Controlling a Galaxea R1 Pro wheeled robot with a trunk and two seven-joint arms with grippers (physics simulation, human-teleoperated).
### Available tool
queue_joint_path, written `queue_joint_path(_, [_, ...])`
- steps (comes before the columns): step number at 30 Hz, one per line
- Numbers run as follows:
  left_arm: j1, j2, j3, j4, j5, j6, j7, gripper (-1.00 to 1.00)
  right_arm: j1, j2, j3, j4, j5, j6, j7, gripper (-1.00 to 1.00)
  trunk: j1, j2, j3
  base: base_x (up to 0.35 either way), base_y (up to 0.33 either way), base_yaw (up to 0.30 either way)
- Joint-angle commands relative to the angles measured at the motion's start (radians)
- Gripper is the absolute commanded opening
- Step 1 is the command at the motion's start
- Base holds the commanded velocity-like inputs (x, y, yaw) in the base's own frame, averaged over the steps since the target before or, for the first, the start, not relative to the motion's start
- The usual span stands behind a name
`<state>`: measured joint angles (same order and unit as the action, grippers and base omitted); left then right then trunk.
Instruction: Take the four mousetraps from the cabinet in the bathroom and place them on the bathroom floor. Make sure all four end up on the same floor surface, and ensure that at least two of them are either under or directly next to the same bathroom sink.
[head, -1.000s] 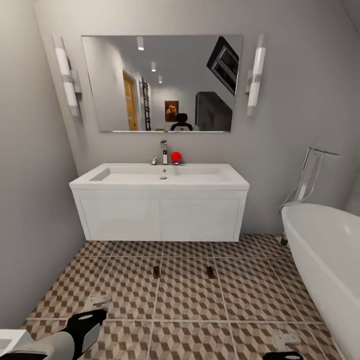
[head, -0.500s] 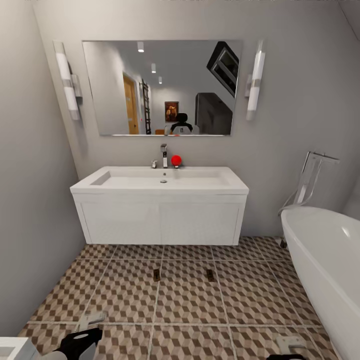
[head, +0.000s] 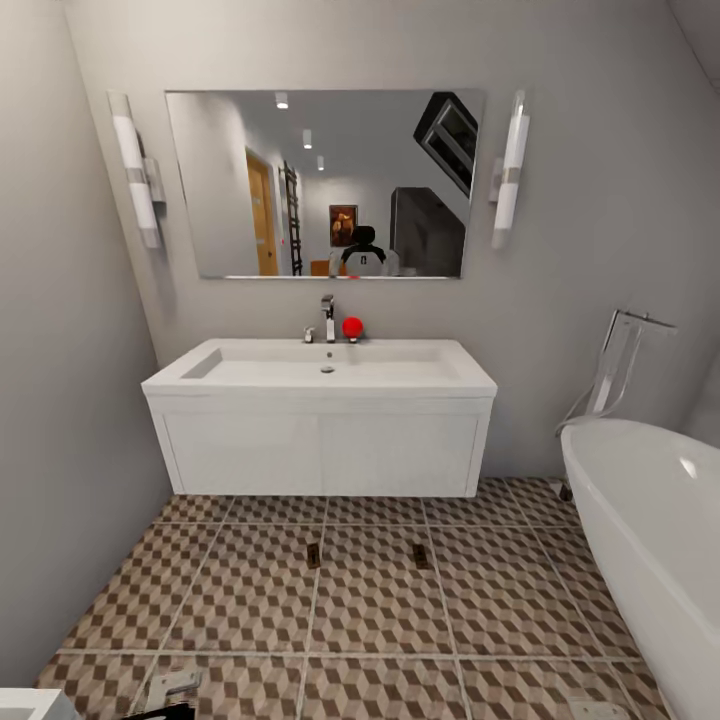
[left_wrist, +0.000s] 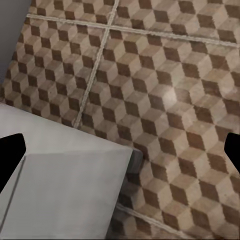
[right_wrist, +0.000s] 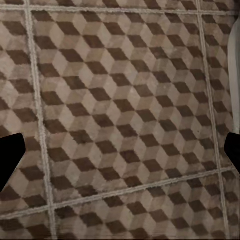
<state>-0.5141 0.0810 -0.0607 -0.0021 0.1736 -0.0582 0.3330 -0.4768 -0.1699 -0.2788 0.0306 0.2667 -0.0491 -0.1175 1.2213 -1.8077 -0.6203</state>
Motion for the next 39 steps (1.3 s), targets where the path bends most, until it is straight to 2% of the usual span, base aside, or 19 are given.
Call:
queue_joint_path(1, [0.005,0.0,-0.007,0.001,0.01,-0.004,0.001,1.0,0.008,-0.001,-0.008,0.003,0.006,-0.006,-0.003,1.0,-0.004,0.007,0.002,0.0,0.0,0.0])
queue_joint_path(7, [0.035,-0.001,-0.006,0.001,0.019,-0.006,0.001,1.0,0.056,-0.002,-0.008,0.003,-0.005,-0.008,0.005,1.0,-0.027,0.049,0.021,0.0,0.0,0.0])
queue_joint_path(20, [0.095,0.0,-0.006,0.001,0.077,-0.004,-0.003,1.0,0.148,-0.002,-0.008,0.003,-0.009,-0.045,0.008,1.0,-0.077,0.14,0.062,0.0,0.0,0.0])
queue_joint_path(32, [0.161,-0.004,-0.007,0.001,0.082,-0.005,-0.005,1.0,0.2,-0.002,-0.009,0.003,-0.013,-0.051,0.009,1.0,-0.123,0.224,0.099,0.0,0.0,0.0])
queue_joint_path(39, [0.238,-0.007,-0.007,0.001,0.082,-0.005,-0.016,1.0,0.268,-0.002,-0.008,0.003,-0.048,-0.056,0.009,1.0,-0.15,0.273,0.121,0.0,0.0,0.0])
